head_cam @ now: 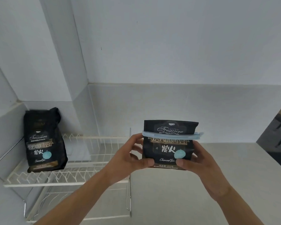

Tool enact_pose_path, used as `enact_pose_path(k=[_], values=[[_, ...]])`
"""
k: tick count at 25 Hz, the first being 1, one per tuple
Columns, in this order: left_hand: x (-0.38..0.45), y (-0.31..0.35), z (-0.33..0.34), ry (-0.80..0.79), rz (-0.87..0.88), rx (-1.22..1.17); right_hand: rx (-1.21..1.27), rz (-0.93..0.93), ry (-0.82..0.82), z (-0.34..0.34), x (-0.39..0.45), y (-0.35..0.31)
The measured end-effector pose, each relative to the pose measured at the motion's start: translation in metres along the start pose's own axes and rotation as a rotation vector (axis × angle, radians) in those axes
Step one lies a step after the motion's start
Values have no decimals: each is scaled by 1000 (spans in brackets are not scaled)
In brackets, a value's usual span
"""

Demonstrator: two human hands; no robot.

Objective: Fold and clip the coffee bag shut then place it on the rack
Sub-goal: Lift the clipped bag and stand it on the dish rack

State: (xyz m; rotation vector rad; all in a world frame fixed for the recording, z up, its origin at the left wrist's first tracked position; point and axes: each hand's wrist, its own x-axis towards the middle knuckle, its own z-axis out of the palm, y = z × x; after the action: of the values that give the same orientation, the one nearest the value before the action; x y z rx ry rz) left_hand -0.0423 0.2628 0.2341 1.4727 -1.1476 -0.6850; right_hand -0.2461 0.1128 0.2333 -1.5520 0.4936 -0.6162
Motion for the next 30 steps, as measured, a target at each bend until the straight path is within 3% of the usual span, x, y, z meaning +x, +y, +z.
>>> enact_pose_path(k=[7, 15, 21, 30], values=[[-28, -5, -100, 123, -17, 5, -35, -32, -62, 102, 50, -14], [-63, -52, -206, 181, -169, 30, -107, 96, -158, 212, 93, 13], [-58, -83, -229, 96, -341, 20, -166, 241, -173, 236, 112, 41], [-39, -109, -229, -13, -606, 184, -363, 407, -232, 240, 127, 71]])
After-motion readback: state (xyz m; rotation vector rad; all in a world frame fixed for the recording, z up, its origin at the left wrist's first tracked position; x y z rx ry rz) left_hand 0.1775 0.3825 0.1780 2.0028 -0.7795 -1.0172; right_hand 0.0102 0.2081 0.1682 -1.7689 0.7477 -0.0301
